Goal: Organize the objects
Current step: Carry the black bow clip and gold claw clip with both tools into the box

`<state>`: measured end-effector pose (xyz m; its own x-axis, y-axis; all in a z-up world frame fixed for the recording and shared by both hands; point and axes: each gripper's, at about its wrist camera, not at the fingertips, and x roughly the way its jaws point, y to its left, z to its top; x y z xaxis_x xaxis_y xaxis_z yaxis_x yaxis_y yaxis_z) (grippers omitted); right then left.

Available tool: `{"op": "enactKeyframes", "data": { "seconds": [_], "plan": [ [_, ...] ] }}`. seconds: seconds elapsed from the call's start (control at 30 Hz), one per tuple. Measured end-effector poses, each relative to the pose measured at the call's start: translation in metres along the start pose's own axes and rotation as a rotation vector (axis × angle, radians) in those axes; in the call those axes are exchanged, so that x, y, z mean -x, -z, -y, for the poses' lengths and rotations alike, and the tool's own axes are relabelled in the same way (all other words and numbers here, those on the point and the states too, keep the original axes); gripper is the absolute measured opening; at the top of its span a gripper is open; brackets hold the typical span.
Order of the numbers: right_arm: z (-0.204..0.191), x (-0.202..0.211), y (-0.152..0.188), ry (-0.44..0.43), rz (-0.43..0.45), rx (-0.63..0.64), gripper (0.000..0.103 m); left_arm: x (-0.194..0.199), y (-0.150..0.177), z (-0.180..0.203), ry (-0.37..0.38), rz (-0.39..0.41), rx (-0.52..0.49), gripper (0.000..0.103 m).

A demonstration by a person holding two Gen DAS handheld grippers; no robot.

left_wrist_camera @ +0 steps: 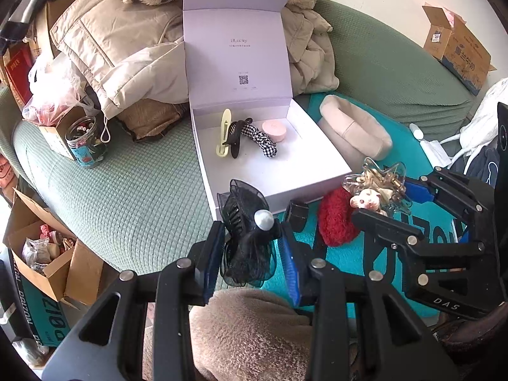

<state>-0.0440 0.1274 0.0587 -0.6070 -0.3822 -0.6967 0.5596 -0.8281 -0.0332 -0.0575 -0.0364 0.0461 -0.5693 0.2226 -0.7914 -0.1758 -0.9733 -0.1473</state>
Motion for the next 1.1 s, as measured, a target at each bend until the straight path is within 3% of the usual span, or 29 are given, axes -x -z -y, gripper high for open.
{"op": "enactKeyframes", "data": {
  "seconds": [1.1],
  "plan": [
    [0.091,-0.109,-0.058,0.035,-0.025,-0.023,0.044,-0.140,-0.116,-0.025,-0.019,-0.064,-0.025,0.033]
  ]
}}
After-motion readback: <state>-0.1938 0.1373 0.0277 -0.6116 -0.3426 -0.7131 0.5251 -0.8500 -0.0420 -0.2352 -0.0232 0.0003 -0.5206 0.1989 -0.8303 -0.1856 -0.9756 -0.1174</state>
